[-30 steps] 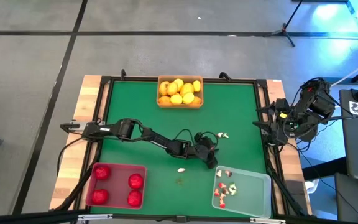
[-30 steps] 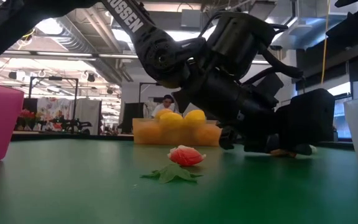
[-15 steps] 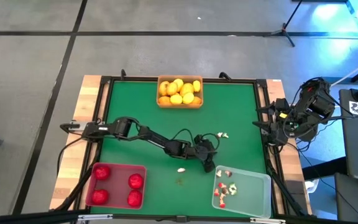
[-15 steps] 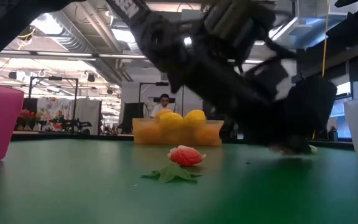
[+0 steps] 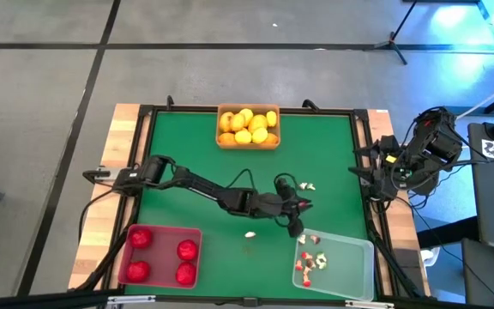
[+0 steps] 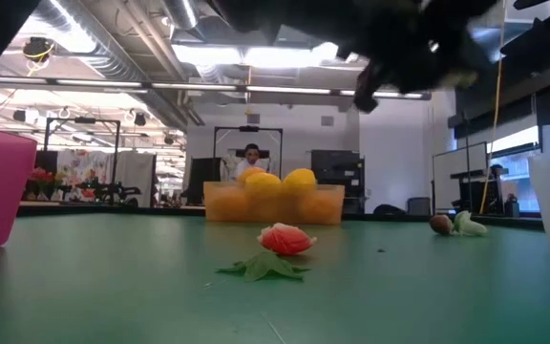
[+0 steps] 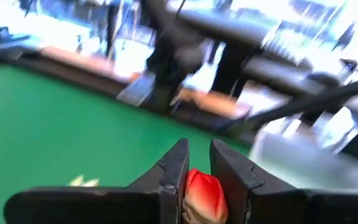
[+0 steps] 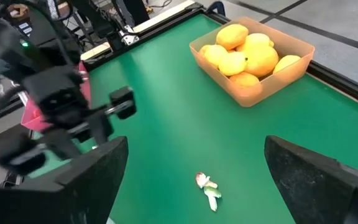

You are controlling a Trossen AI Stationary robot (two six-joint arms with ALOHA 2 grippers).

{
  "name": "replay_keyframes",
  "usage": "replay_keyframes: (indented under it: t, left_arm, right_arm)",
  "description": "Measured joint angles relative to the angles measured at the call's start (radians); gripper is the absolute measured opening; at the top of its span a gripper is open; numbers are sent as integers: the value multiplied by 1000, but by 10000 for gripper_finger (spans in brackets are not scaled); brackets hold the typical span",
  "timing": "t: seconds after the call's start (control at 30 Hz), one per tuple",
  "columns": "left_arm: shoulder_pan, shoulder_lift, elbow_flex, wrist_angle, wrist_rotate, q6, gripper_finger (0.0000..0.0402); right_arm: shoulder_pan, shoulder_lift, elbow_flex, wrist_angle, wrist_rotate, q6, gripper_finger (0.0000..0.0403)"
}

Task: Sort produce into baskets
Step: Put the red mushroom into the transparent bin

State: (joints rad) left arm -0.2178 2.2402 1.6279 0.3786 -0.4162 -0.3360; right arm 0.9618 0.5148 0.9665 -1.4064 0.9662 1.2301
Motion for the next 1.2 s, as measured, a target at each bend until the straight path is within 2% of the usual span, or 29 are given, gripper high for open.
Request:
replay_keyframes:
  t: [0.13, 0.37, 0.53, 0.87, 1.2]
  left_arm:
    - [-28, 2, 25, 138, 55, -7, 57]
    - [-69, 9, 100, 125, 90, 78, 48]
    - [-64, 24, 150, 141, 89, 66, 53]
    - [-78, 202, 358, 127, 143, 62, 54]
    - [-91, 292, 376, 121, 166, 46, 59]
  right_arm:
    - [0, 0, 0, 9, 20, 1, 374]
    - [0, 0, 0, 19, 36, 2, 374]
    - [0, 0, 0, 23, 36, 3, 374]
    - [0, 0, 0, 30, 36, 3, 374]
    - [0, 0, 0, 30, 36, 3, 374]
